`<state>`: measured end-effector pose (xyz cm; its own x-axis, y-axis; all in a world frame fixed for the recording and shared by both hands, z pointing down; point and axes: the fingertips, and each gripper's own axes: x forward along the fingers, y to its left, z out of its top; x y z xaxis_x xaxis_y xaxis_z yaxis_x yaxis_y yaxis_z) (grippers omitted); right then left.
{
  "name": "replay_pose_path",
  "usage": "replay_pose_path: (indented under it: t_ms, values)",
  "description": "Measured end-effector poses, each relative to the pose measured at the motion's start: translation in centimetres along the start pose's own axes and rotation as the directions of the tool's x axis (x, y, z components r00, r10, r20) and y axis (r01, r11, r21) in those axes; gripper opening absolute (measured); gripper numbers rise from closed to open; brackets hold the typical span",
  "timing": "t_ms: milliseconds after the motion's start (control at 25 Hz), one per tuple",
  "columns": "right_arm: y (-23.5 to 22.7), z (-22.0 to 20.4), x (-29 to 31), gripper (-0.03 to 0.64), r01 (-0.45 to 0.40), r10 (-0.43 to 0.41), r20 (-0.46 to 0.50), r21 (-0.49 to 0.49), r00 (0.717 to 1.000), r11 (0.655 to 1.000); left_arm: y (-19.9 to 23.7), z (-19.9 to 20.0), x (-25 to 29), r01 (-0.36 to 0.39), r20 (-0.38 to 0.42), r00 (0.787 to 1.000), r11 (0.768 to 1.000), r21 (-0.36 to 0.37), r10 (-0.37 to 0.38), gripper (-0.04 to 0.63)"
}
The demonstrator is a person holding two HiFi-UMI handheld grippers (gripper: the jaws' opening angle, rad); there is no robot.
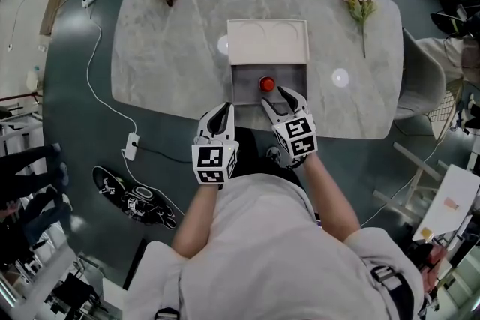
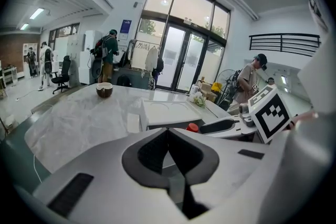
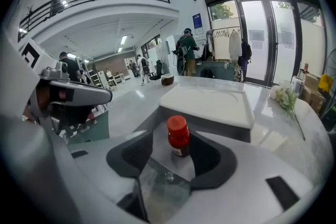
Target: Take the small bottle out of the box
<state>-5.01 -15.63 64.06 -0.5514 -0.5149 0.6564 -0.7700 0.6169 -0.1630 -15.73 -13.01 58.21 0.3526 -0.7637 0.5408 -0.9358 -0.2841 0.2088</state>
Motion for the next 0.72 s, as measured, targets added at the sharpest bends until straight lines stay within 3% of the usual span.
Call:
replay_pose_path:
  t_ms: [720]
  values:
    - [-1.1, -0.7, 4.0, 0.245, 0.121, -0.118, -0.140, 0.012, 0.983, 0.993, 4.5, 0.8, 1.1, 0.031, -0.033, 0.999, 0.999, 0.011, -0.030, 0.024]
